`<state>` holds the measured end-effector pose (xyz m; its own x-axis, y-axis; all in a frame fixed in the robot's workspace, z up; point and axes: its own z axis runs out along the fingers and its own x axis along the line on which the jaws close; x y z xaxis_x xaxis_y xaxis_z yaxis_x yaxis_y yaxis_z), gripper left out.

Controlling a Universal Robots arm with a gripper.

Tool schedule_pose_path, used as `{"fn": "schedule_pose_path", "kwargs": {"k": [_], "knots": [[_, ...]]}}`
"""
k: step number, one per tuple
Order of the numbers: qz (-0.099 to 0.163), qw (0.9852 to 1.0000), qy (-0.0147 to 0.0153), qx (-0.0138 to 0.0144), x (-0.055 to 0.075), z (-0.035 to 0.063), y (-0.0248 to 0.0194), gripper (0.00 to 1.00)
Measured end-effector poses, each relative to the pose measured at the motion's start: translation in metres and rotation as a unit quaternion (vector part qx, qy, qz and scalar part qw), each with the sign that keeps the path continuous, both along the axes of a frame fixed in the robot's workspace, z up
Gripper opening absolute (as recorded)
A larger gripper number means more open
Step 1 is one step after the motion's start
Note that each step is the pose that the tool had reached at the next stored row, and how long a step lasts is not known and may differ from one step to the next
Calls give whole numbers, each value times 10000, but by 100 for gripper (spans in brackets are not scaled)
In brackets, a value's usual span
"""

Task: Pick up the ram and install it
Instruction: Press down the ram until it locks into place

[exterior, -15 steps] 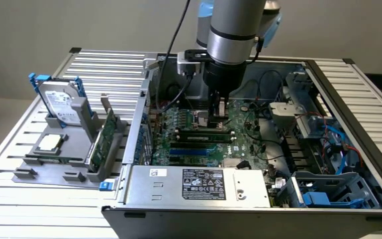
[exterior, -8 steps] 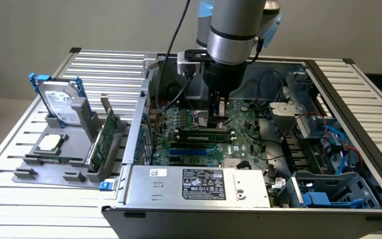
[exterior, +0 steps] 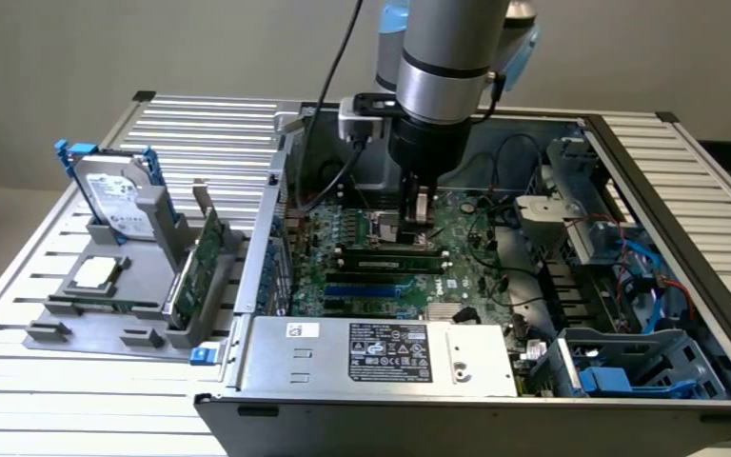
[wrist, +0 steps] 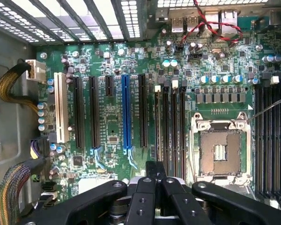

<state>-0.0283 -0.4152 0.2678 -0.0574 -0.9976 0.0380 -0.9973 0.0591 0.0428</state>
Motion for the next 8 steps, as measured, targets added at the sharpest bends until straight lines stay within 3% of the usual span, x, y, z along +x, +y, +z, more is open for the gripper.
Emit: {"fn": "schedule_pose_path", "kwargs": {"k": [8], "knots": [[-577, 9983, -3, 0, 0, 0, 0, 11]]}}
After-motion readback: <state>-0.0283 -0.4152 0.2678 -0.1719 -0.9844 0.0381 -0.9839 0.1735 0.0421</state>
